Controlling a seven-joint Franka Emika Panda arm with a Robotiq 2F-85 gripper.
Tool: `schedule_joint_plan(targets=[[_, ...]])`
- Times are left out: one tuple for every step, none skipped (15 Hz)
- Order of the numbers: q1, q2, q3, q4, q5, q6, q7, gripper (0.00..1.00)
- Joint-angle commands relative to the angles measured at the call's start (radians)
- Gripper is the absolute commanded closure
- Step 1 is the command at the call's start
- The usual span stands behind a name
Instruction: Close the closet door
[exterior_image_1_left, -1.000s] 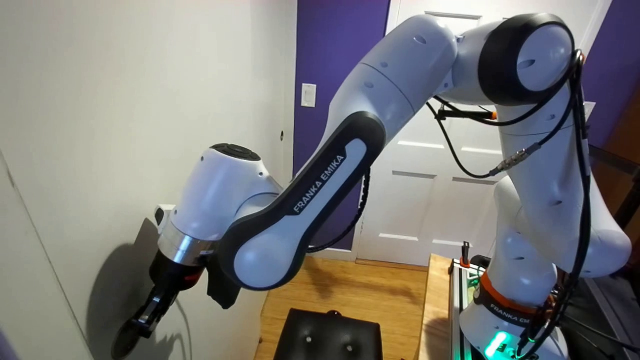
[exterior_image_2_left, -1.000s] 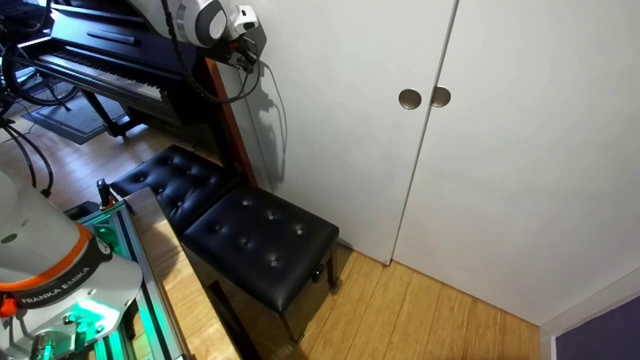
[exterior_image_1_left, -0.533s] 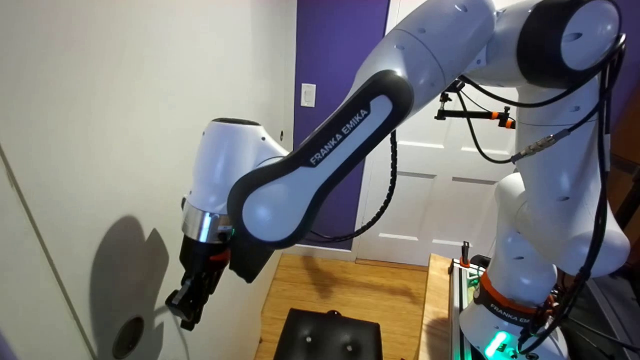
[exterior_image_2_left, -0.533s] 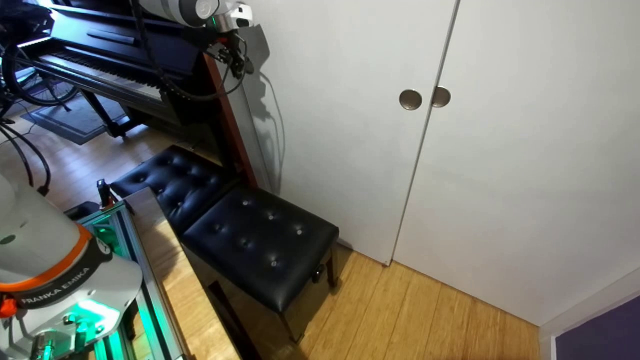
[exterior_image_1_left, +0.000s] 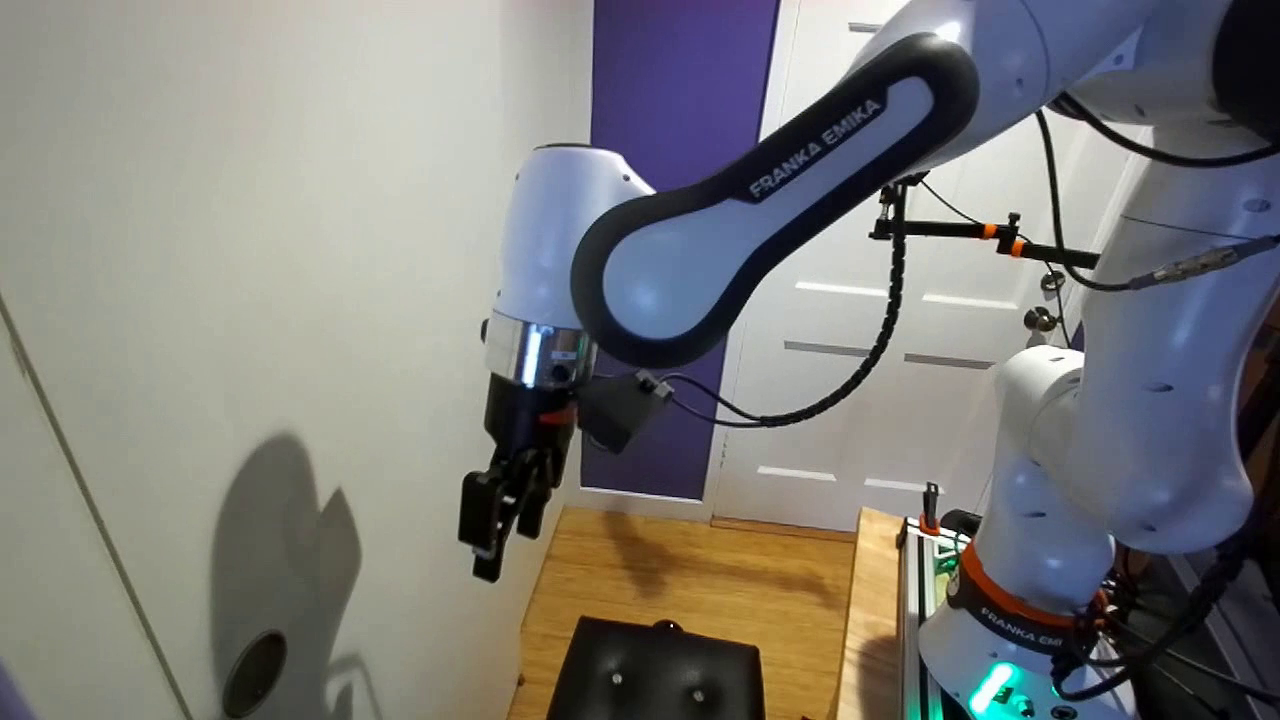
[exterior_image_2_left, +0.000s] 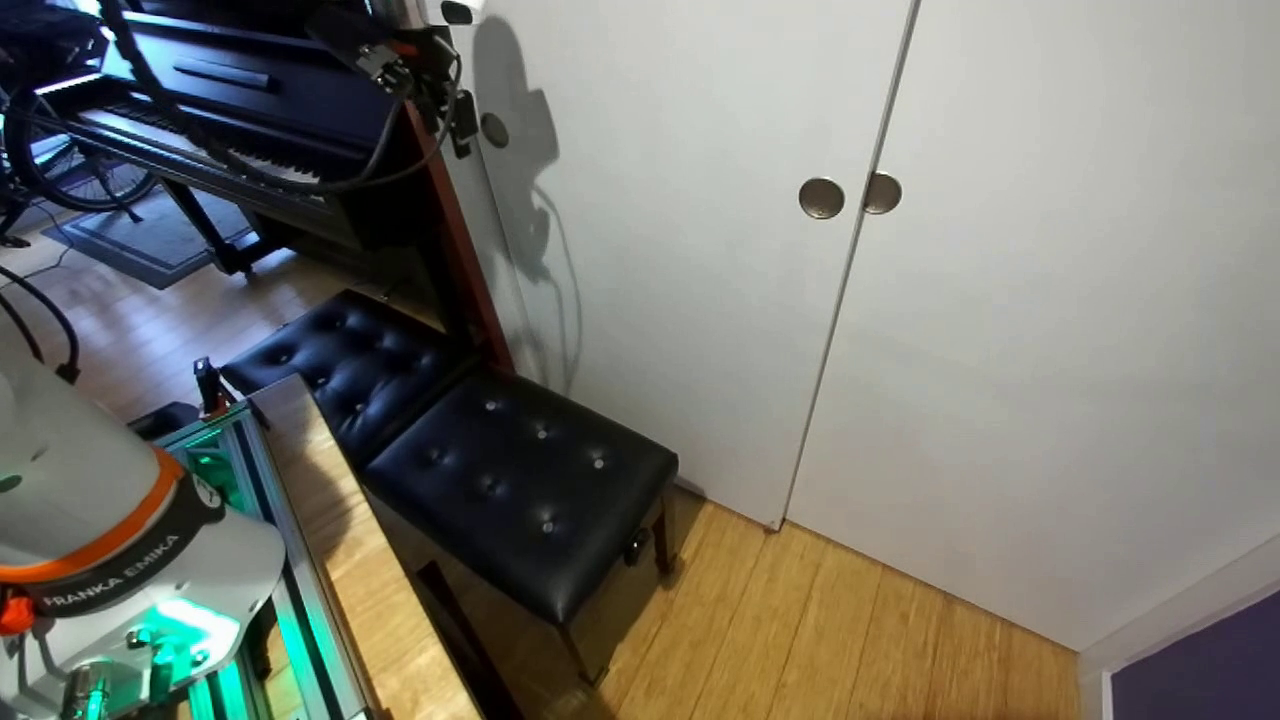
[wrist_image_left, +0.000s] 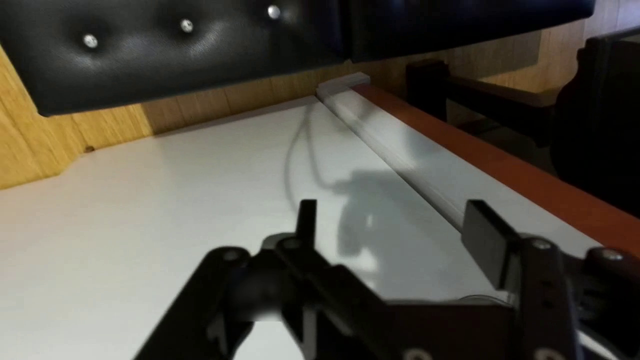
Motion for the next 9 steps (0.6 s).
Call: schedule_joint_plan(targets=[[-0.02,-0.193,-0.031,-0.114,-0.013,-0.132,-0.003,0.0],[-0.026,-0.227,-0.039,-0.122,-0.034,-0.173,-0.005,0.0],[-0.034,-0.261,-0.046,-0.129,-0.058,-0.199,-0.007,0.0],[-0.043,-0.289,-0.054,-0.13,-0.086,-0.237,-0.016,0.0],[-0.049,-0.304,-0.064,-0.121,-0.102,-0.279,-0.037,0.0],[-0.054,-0.307,-0.074,-0.113,-0.126,-0.291,-0.074,0.0],[-0.043,-0.264,-0.059,-0.088,-0.092,-0.258,-0.029,0.0],[-0.049,-0.281,-0.067,-0.088,-0.106,-0.275,-0.046,0.01],[-0.052,-0.29,-0.072,-0.089,-0.112,-0.281,-0.057,0.01]])
